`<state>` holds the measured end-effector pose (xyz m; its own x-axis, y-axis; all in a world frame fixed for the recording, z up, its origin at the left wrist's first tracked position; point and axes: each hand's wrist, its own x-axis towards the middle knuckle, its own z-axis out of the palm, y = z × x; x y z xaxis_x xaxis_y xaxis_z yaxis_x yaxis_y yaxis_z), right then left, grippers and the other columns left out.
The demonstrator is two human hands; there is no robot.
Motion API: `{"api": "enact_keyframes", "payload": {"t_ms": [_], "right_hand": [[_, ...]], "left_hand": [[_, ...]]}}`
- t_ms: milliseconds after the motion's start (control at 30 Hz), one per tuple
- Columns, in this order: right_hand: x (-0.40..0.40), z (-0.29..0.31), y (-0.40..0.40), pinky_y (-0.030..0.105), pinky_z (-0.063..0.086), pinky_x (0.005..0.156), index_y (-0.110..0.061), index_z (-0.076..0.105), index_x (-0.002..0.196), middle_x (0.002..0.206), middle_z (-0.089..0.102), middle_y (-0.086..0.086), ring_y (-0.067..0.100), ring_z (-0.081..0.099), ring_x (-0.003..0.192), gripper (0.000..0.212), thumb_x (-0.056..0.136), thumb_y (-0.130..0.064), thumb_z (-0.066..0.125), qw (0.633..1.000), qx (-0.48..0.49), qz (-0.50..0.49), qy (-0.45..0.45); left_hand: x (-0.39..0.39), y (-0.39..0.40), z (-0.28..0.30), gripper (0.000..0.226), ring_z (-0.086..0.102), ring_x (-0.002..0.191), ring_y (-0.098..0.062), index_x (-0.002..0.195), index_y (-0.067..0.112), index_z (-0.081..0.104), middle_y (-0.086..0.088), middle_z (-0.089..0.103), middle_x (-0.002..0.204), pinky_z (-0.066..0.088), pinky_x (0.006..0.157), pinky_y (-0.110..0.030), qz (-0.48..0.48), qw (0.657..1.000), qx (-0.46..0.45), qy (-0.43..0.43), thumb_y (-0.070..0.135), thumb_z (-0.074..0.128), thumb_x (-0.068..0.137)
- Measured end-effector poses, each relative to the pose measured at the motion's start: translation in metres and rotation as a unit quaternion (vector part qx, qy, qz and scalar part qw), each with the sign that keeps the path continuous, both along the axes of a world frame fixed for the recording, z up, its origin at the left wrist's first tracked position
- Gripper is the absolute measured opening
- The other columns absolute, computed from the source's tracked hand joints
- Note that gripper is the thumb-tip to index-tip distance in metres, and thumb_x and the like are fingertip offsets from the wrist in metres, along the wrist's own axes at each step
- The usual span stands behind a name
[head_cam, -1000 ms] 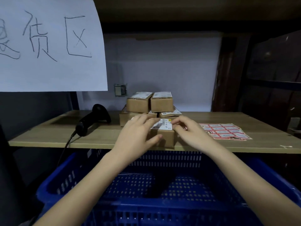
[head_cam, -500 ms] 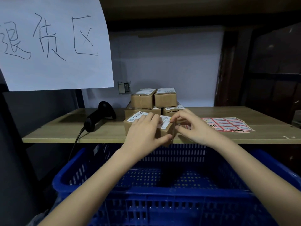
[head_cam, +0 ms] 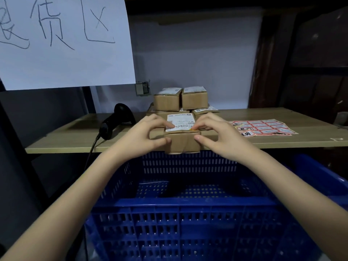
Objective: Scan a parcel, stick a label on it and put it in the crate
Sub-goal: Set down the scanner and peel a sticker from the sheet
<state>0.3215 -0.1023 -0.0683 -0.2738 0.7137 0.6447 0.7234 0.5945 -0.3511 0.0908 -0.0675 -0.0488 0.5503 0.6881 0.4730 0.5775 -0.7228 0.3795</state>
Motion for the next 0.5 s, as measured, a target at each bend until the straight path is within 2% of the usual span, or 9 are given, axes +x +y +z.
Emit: {"api": "enact_keyframes", "payload": {"t_ms": [133,300,433,500], "right_hand": [[-0.004,-0.001,0.004,0.044,0.044,0.095,-0.019,0.065,0.104,0.109,0.06,0.0,0.019,0.055,0.107,0.024,0.083,-0.027,0.06,1.0,-0.004,-0.008,-0.001],[-0.006,-0.003,0.005,0.04,0.044,0.096,-0.016,0.066,0.106,0.111,0.059,0.003,0.018,0.054,0.108,0.023,0.084,-0.021,0.061,1.0,-0.012,-0.008,0.02],[-0.001,-0.002,0.0,0.021,0.043,0.094,-0.015,0.064,0.109,0.109,0.057,-0.002,0.01,0.056,0.103,0.023,0.087,-0.014,0.06,0.998,-0.023,-0.008,0.054],[0.014,-0.001,-0.002,0.025,0.046,0.086,-0.013,0.065,0.103,0.1,0.057,-0.003,0.013,0.058,0.094,0.018,0.086,-0.009,0.06,0.993,-0.007,-0.056,0.108]], "left_hand": [[-0.004,0.007,0.0,0.031,0.051,0.116,-0.01,0.113,0.018,0.064,0.001,0.059,0.119,0.035,0.101,-0.019,-0.013,1.0,0.007,-0.01,0.018,0.068,0.083],[-0.004,0.017,-0.003,0.031,0.051,0.114,-0.005,0.114,0.02,0.065,0.002,0.059,0.12,0.029,0.095,0.001,-0.025,0.999,-0.002,-0.03,0.017,0.068,0.083],[-0.005,0.017,-0.004,0.034,0.05,0.115,-0.004,0.117,0.023,0.062,0.005,0.057,0.12,0.03,0.097,-0.004,-0.028,0.999,0.014,-0.023,0.022,0.067,0.083],[-0.005,0.015,-0.005,0.038,0.05,0.112,0.001,0.119,0.022,0.06,0.006,0.055,0.121,0.03,0.096,-0.002,-0.03,0.999,0.032,-0.023,0.024,0.068,0.082]]}}
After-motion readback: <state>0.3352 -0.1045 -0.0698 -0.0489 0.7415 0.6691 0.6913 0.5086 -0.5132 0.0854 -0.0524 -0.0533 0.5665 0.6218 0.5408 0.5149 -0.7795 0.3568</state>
